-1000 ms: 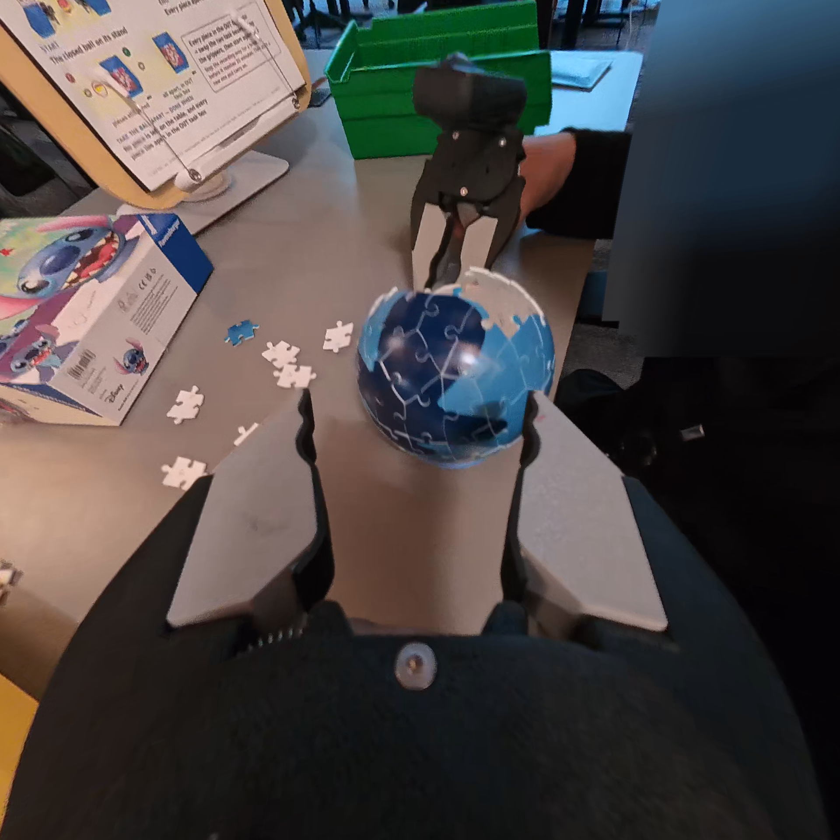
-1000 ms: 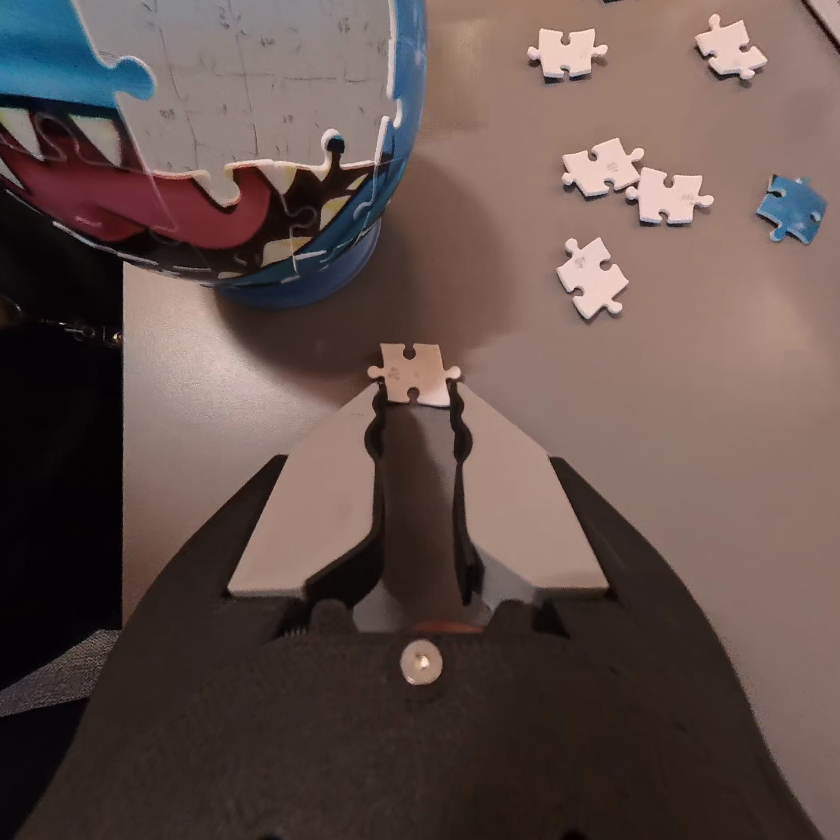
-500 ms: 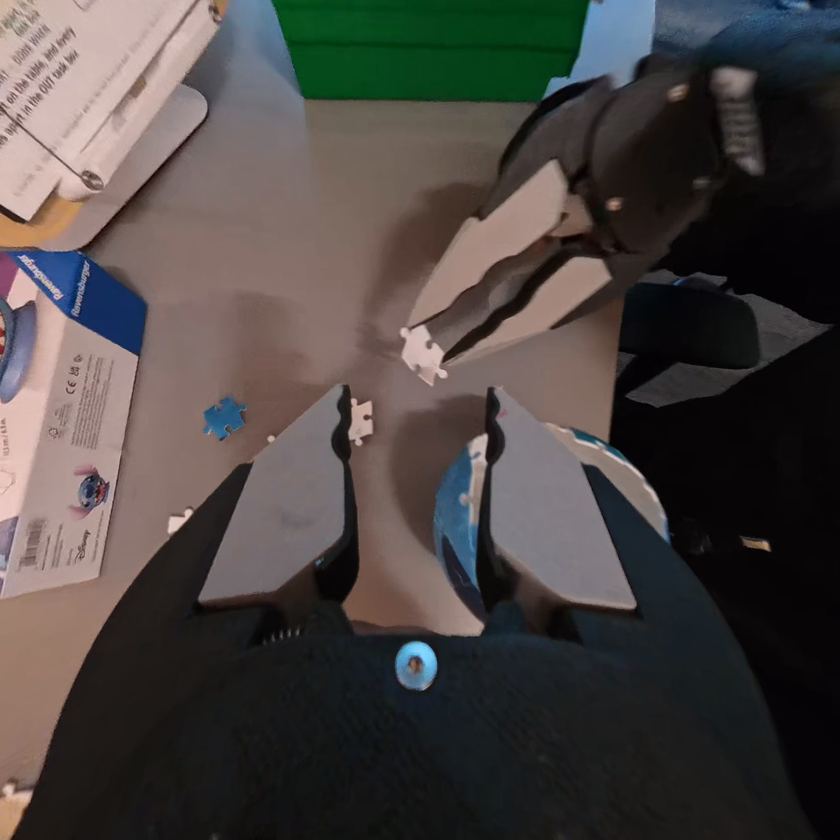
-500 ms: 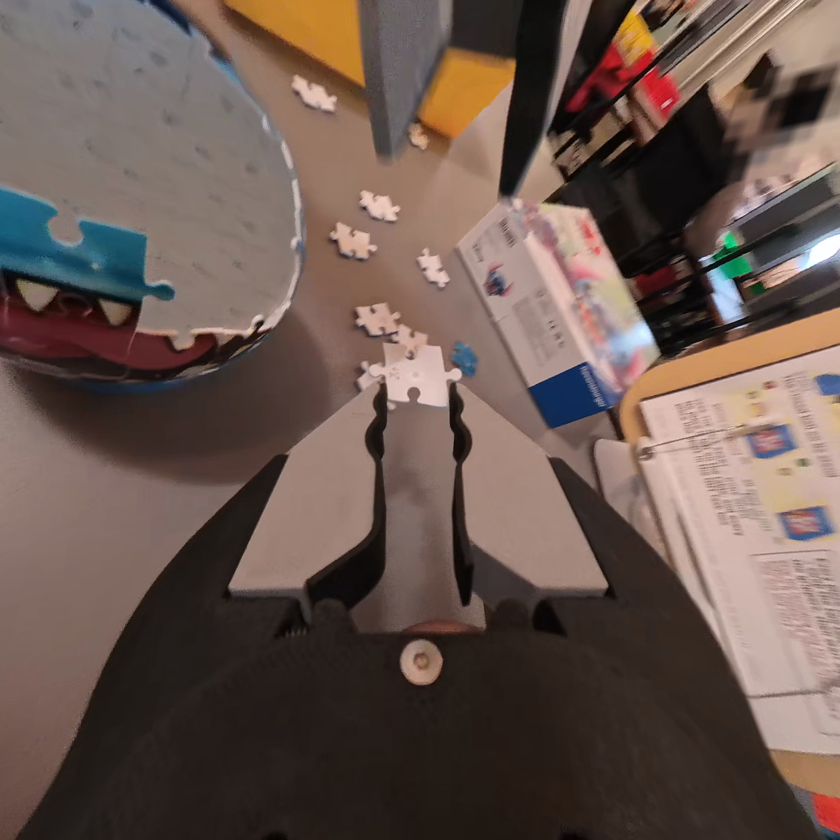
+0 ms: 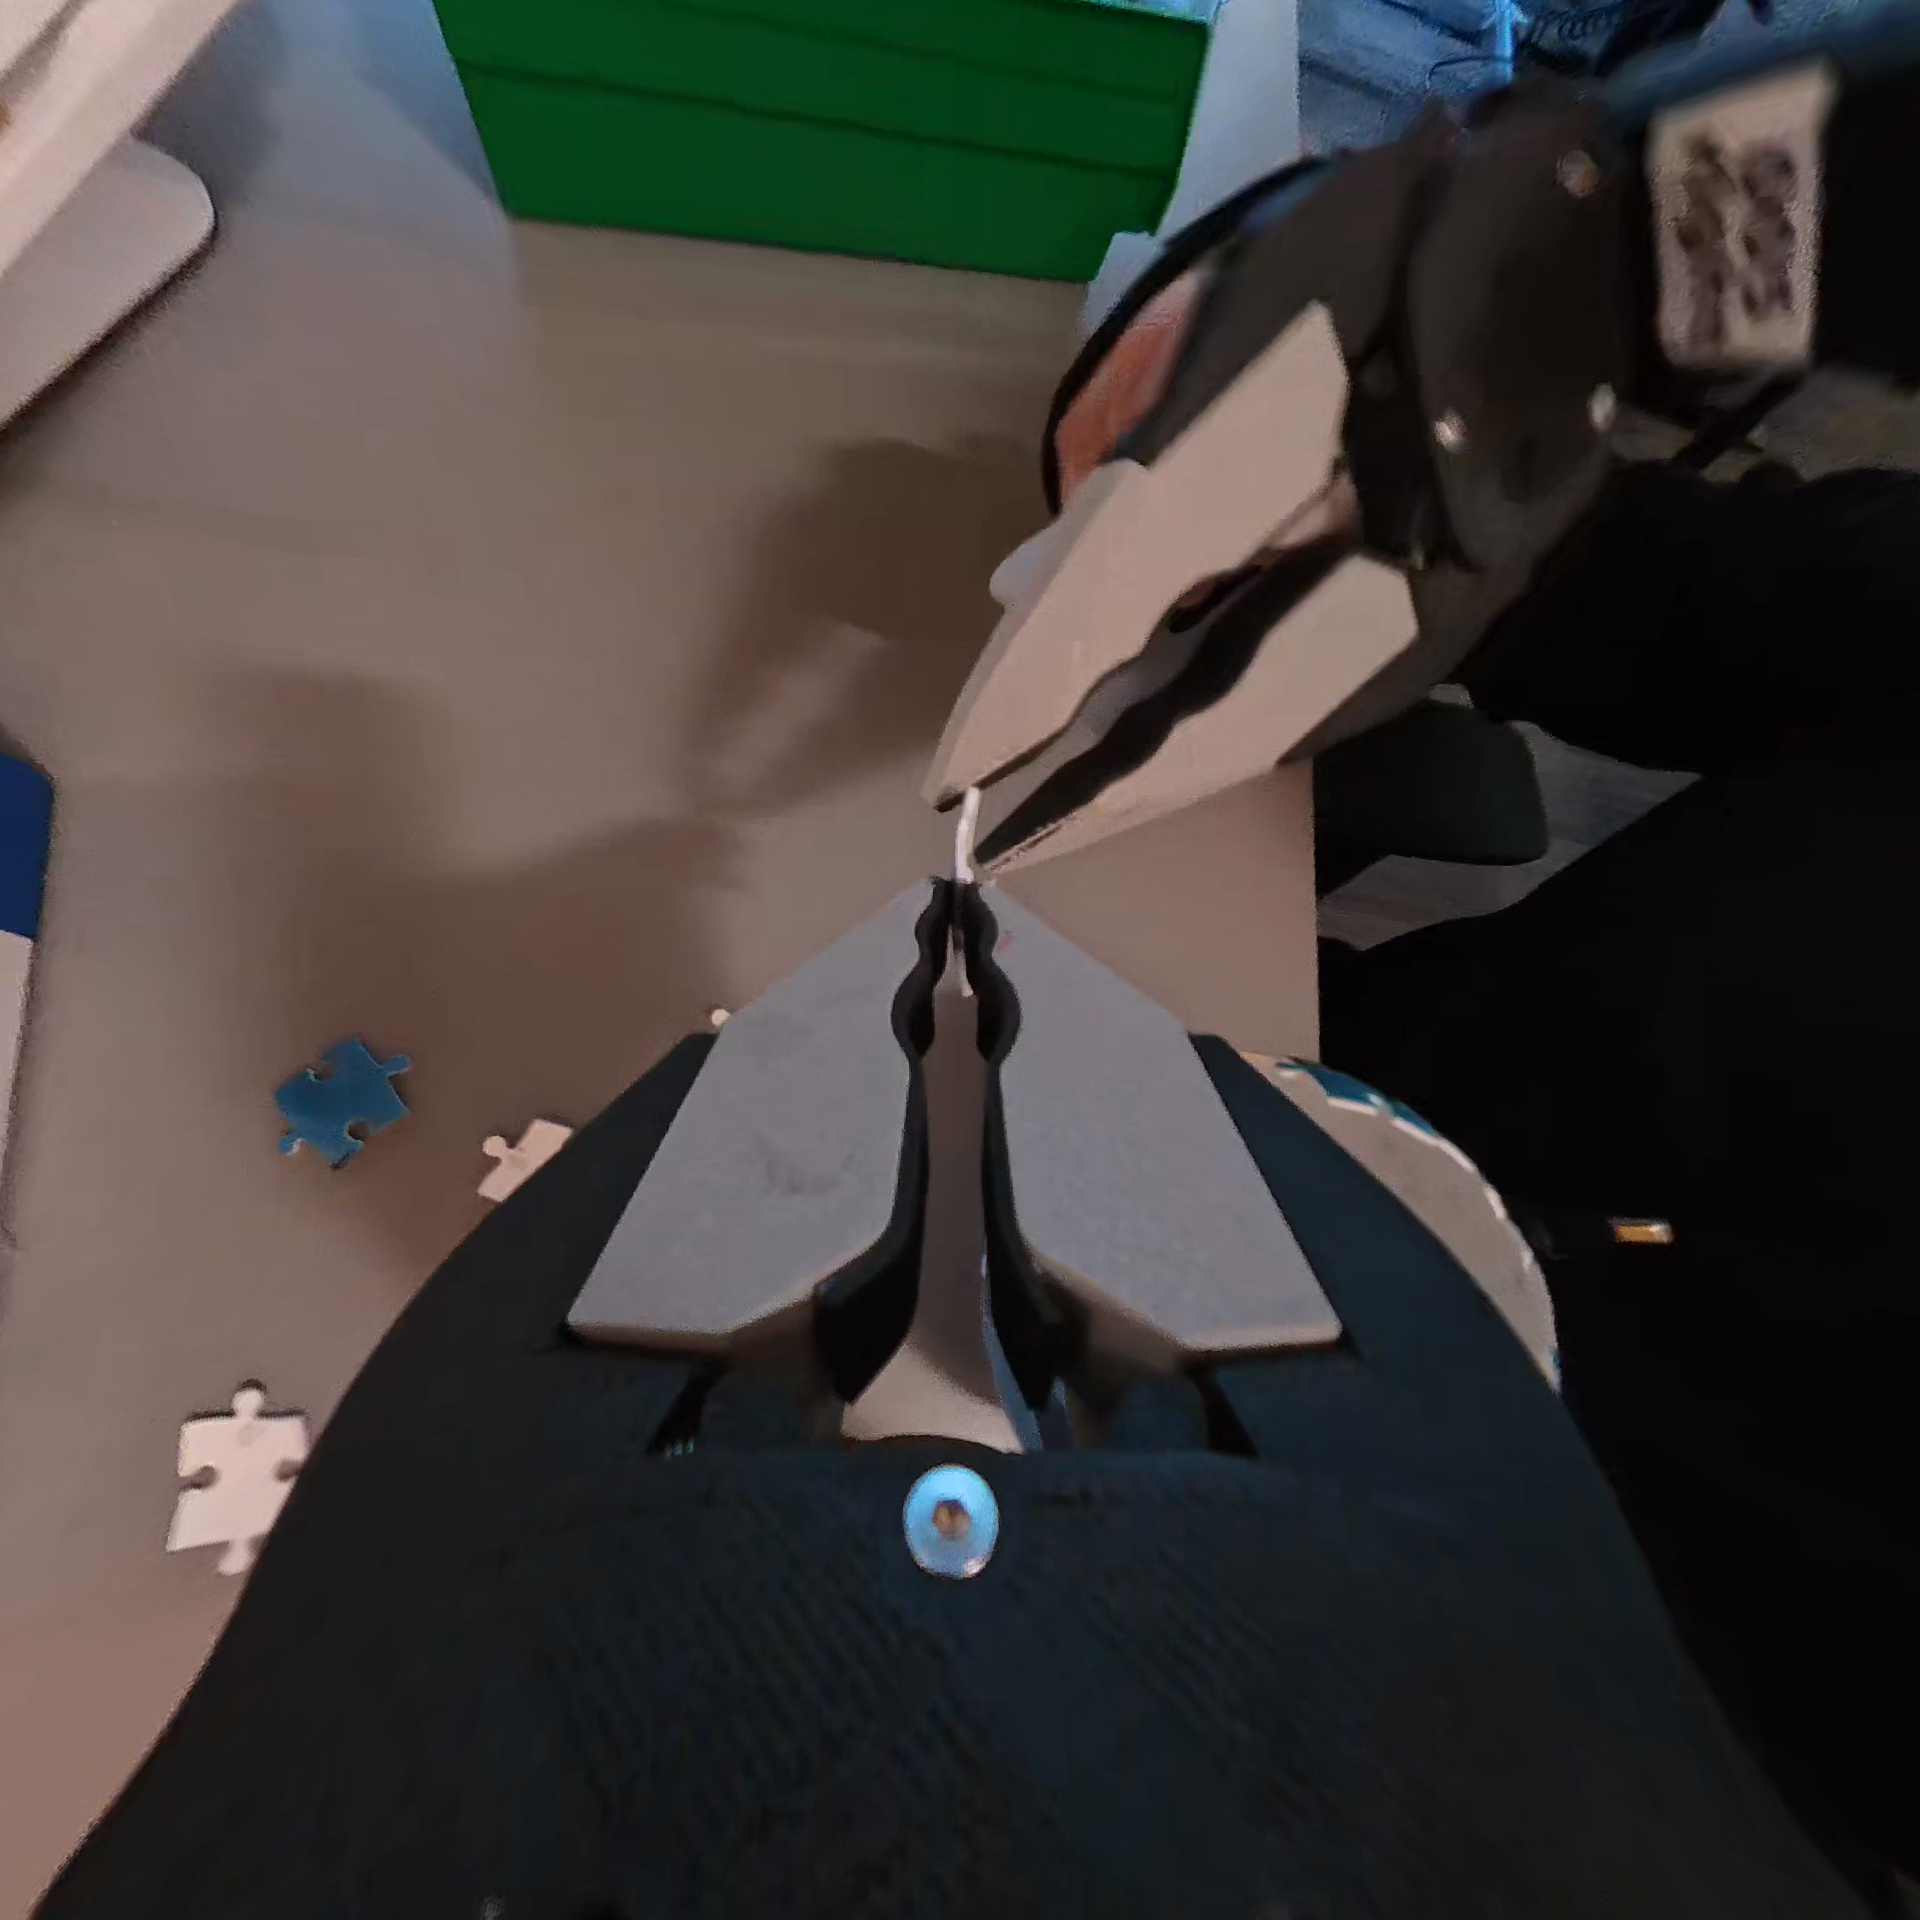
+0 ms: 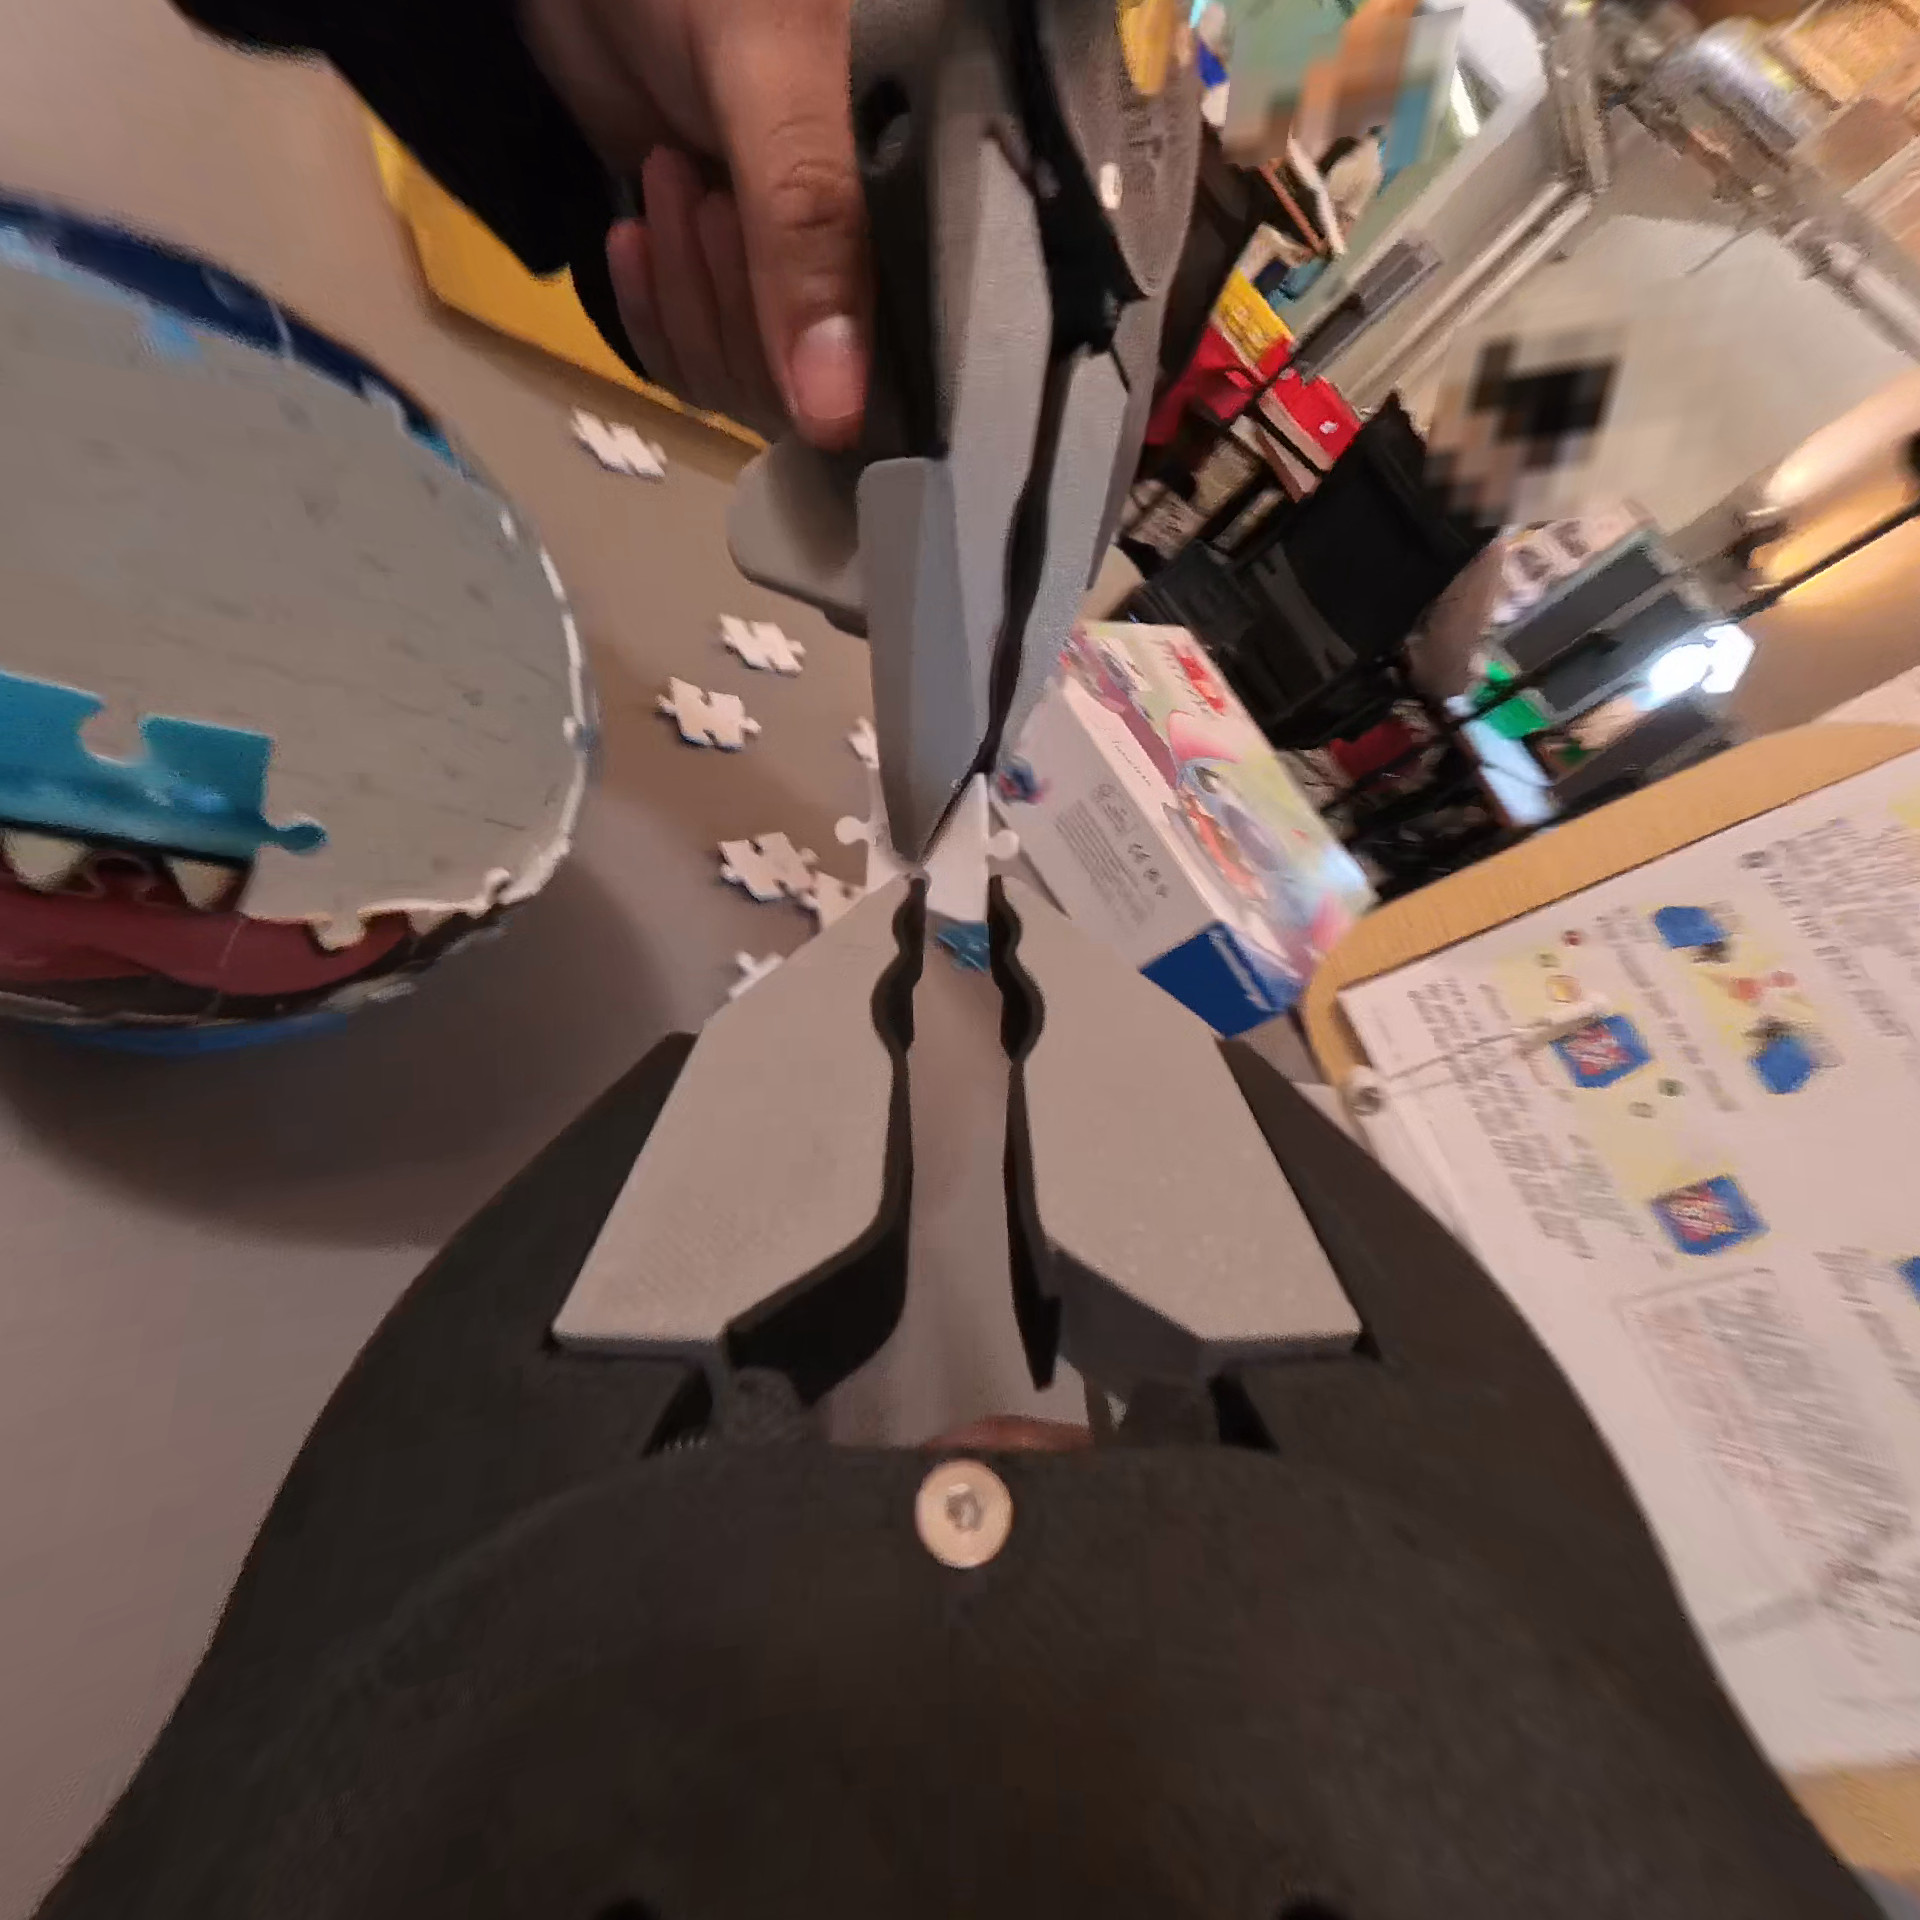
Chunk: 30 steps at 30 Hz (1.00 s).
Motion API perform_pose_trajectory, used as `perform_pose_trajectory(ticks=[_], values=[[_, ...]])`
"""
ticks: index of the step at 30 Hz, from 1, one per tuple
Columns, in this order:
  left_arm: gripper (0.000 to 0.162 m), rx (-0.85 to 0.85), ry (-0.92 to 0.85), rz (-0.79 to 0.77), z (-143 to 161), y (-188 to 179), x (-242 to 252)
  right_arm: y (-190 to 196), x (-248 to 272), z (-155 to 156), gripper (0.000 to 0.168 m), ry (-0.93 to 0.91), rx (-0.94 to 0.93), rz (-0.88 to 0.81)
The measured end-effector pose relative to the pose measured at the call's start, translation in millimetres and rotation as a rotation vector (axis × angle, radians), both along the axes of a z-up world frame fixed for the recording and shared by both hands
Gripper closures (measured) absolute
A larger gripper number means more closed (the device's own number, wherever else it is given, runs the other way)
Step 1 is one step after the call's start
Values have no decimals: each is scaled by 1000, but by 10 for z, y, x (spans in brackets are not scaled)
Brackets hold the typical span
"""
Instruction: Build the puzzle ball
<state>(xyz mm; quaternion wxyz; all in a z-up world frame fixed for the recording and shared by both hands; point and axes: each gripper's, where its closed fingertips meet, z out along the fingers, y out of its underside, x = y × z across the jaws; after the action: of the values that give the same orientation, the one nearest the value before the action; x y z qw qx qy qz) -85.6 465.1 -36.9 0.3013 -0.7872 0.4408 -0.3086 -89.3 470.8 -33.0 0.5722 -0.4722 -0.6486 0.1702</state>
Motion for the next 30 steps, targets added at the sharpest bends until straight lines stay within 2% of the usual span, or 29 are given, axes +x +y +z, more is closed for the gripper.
perform_pose_trajectory(ticks=[1, 4, 8, 13, 24, 25, 28, 30], values=[[162, 56, 13, -22, 19, -22, -15, -30, -3, 15, 159, 13, -89, 37], [162, 250, 127, -21, 17, 4, -151, -89, -11, 83, 160, 44, -315, 138], [162, 317, 89, -47, 145, -141, -104, -228, -90, 125, 161, 36, -446, 252], [162, 378, 147, -53, 140, -238, -125, -335, -195, 181, 168, 47, -466, 286], [162, 398, 120, 39, 243, -225, -299, -335, -354, 280, 168, 18, -420, 277], [160, 390, 123, 61, 234, -219, -336, -327, -370, 282, 168, 21, -426, 274], [136, 369, 122, 135, 226, -203, -480, -301, -381, 302, 168, 39, -422, 277], [127, 365, 112, 194, 266, -208, -608, -276, -363, 281, 168, 29, -394, 266]])
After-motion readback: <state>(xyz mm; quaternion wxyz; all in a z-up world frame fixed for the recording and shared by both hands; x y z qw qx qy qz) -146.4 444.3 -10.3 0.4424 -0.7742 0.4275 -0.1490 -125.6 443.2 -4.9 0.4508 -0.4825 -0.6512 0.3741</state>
